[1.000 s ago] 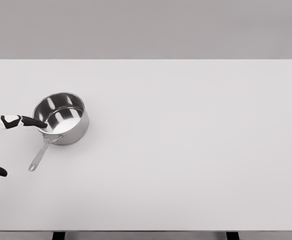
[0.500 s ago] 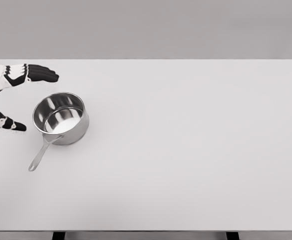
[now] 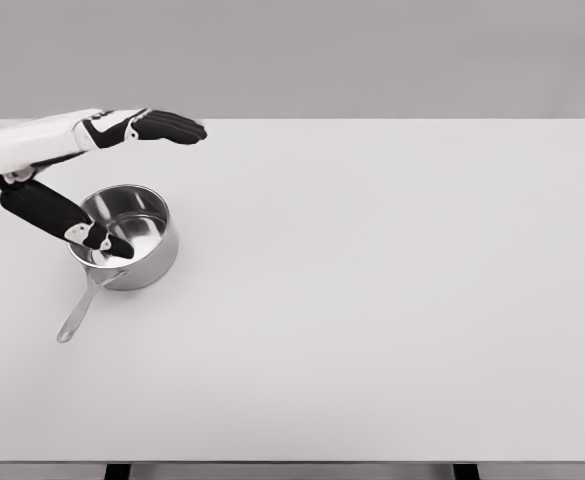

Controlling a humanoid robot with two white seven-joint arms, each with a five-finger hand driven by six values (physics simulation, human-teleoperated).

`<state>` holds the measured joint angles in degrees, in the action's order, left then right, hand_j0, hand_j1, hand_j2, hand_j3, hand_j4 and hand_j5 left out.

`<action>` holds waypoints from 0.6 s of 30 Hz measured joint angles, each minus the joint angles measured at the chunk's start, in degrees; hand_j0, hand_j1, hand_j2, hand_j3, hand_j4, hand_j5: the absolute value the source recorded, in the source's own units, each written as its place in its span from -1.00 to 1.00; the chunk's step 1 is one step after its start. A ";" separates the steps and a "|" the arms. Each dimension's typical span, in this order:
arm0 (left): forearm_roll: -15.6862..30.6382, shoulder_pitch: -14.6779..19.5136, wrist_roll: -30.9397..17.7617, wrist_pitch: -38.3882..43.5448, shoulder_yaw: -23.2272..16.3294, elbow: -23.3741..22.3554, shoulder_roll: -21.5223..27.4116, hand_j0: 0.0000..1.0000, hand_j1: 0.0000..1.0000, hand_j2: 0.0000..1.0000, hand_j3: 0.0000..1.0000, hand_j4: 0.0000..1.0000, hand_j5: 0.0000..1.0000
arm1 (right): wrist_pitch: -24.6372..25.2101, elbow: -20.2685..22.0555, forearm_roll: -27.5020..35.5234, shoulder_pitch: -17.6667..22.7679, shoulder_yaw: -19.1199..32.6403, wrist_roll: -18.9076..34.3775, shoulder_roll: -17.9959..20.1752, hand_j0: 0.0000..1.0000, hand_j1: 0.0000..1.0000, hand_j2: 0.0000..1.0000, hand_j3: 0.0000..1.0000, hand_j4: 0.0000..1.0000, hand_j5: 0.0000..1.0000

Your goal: Rotate pot handle

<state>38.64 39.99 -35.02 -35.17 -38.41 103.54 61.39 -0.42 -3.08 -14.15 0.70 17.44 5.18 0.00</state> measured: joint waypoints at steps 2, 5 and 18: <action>2.43 -0.26 0.00 0.01 -2.53 0.04 -0.05 1.00 1.00 1.00 1.00 1.00 1.00 | 0.00 0.01 0.00 0.00 0.00 0.00 0.00 1.00 1.00 1.00 1.00 1.00 1.00; 4.93 -1.50 0.01 0.02 -5.79 0.08 -0.04 1.00 1.00 1.00 1.00 1.00 1.00 | 0.01 0.01 0.00 0.00 -0.01 0.00 0.00 1.00 1.00 1.00 1.00 1.00 1.00; 6.70 -14.50 0.10 0.03 -8.63 0.15 0.00 1.00 1.00 1.00 1.00 1.00 1.00 | 0.01 0.01 0.00 0.00 0.01 0.00 0.00 1.00 1.00 1.00 1.00 1.00 1.00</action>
<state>45.34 25.49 -34.93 -35.14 -47.03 103.69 61.39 -0.42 -3.07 -14.15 0.70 17.45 5.18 0.00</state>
